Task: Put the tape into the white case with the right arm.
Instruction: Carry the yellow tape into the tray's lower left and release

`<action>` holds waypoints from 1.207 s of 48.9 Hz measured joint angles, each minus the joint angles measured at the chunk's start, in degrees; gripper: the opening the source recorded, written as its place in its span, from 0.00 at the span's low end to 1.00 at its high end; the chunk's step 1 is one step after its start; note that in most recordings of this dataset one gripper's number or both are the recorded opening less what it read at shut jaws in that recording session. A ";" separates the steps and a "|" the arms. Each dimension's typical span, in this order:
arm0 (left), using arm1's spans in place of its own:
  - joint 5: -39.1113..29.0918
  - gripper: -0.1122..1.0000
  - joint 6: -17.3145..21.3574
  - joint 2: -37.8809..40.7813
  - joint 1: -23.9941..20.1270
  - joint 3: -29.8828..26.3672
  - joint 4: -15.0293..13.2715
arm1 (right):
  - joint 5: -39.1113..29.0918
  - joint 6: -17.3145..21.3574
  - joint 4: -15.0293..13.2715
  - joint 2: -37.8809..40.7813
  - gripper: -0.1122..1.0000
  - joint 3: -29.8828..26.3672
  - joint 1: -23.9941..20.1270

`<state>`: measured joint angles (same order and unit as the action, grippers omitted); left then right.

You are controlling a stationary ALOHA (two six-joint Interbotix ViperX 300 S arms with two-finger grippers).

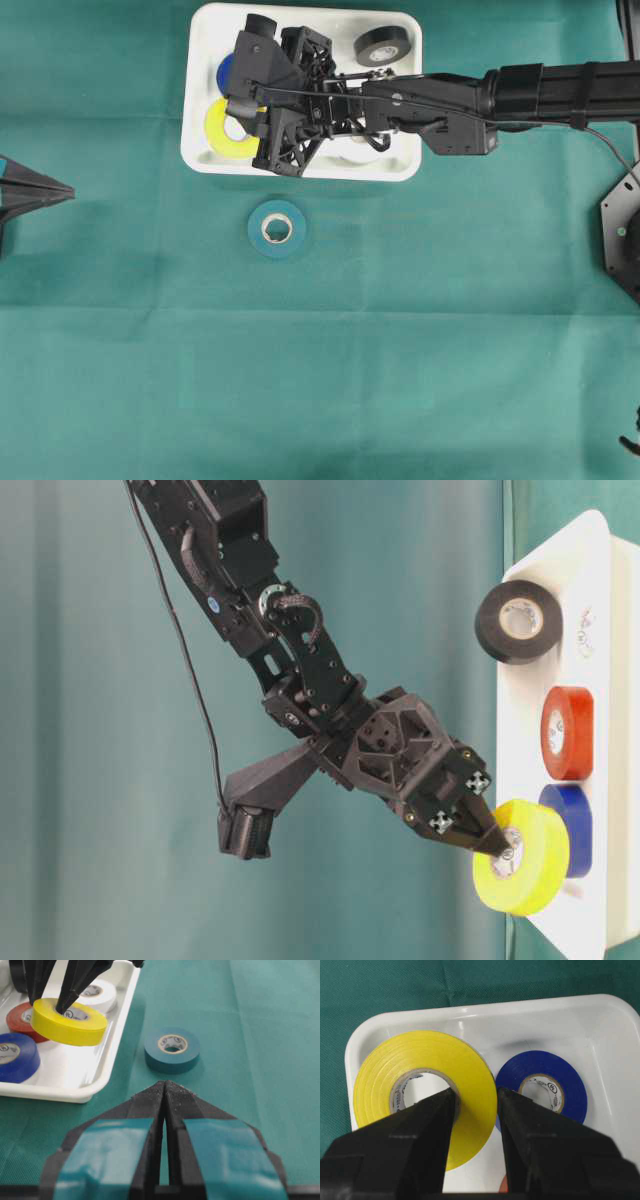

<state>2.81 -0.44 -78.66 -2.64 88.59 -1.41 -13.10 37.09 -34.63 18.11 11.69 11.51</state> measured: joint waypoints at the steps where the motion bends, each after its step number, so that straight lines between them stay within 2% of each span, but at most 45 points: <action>1: 0.00 0.10 0.09 0.09 0.00 0.09 0.00 | 0.00 0.00 -0.09 0.00 0.11 0.09 0.00; 14: 0.00 0.10 0.00 0.00 0.00 0.09 0.00 | 0.09 0.00 -0.18 0.00 0.12 0.00 0.09; 18: 0.00 0.10 0.00 0.09 0.00 0.09 0.00 | 0.09 0.00 -0.18 0.00 0.25 0.09 0.09; 24: 0.00 0.10 0.09 0.00 0.00 0.09 0.00 | 0.09 0.00 -0.18 -0.09 0.55 0.18 0.09; 26: 0.00 0.10 0.00 0.00 0.00 0.09 0.00 | 0.18 0.00 -0.18 -0.09 0.60 0.26 0.09; 43: 0.00 0.10 0.09 0.00 0.00 0.09 0.09 | 0.09 0.35 -0.09 -1.32 0.59 4.04 0.09; 53: 0.00 0.10 0.00 0.00 0.00 0.09 0.00 | 0.44 0.53 -0.18 -7.29 0.59 10.99 0.00; 59: 0.00 0.10 0.09 0.09 0.00 0.09 0.00 | 1.67 0.53 -0.09 -12.48 0.59 17.14 -0.35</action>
<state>2.81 -0.35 -78.57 -2.64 88.68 -1.41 -11.43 37.62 -34.72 5.63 28.83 11.16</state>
